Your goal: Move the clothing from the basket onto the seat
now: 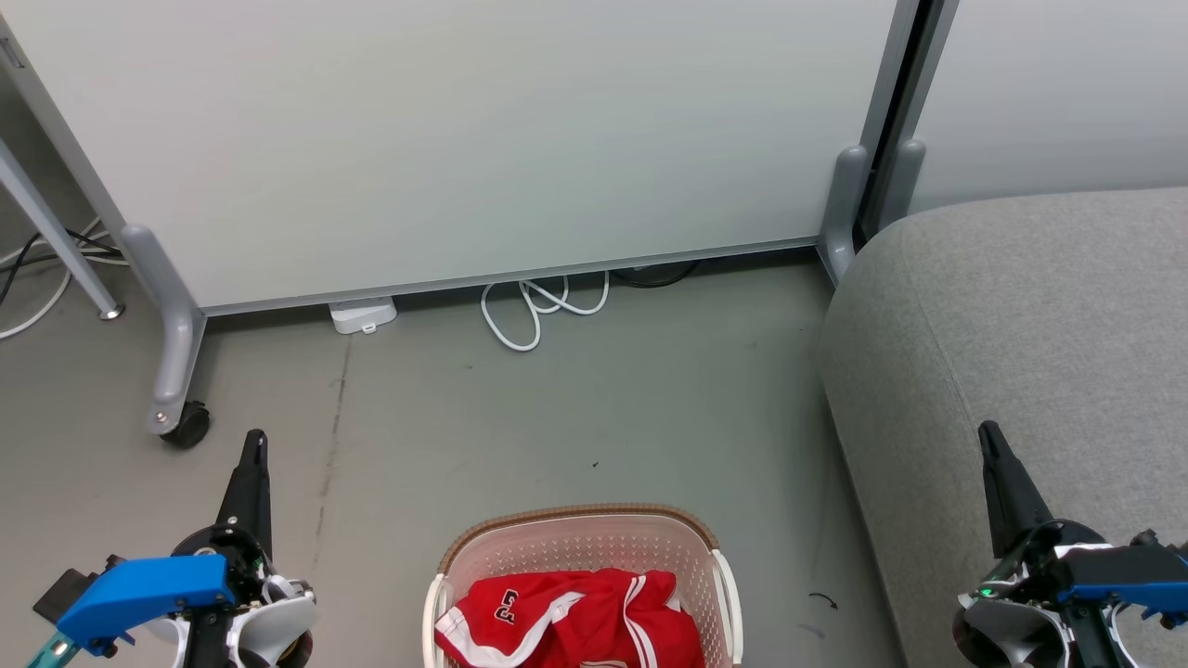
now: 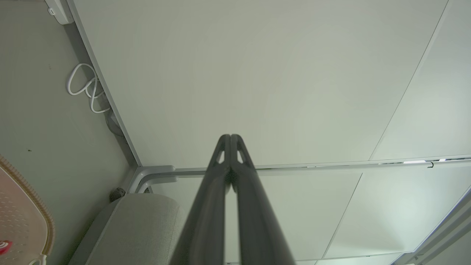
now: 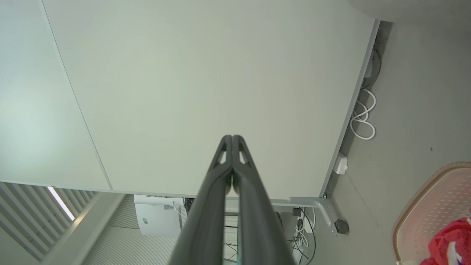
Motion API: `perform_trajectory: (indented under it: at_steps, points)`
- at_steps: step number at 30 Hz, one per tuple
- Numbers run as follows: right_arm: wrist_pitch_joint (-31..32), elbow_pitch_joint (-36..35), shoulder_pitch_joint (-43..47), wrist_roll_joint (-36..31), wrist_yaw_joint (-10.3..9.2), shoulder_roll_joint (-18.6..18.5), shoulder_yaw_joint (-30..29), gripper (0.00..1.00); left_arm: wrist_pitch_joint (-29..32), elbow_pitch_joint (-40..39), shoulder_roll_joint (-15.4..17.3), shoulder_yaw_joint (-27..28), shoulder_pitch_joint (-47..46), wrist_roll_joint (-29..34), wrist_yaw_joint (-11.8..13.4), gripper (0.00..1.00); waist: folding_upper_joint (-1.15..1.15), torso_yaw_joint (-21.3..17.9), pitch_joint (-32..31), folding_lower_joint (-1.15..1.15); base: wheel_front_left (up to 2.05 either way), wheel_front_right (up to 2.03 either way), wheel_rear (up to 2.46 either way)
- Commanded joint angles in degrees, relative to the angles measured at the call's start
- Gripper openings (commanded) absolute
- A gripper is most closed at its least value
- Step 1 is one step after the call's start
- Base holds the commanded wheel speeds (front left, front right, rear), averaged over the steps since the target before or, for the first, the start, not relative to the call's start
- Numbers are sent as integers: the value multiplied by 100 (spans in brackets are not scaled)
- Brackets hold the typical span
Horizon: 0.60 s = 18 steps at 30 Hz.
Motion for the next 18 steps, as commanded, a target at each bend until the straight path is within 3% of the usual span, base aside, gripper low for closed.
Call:
perform_trajectory:
  at_steps: [1, 12, 13, 18]
  points:
    - [9, -15, -57, 17, 5, -18, -4, 0, 16, -22, -6, 7, -54, -20, -11, 0, 0, 0, 0, 0, 0, 0, 0]
    - [9, -15, -57, 17, 5, -18, -4, 0, 16, -22, -6, 7, -54, -20, -12, 0, 0, 0, 0, 0, 0, 0, 0]
    - [0, 0, 0, 0, 0, 0, 0, 100, 0, 0, 0, 0, 0, 1, 1, 100, 0, 0, 0, 0, 0, 0, 0]
    - [-42, 143, 140, -10, -7, 23, 46, 100, -46, 142, -27, -28, 172, 10, 1, 100, 0, 0, 0, 0, 0, 0, 0]
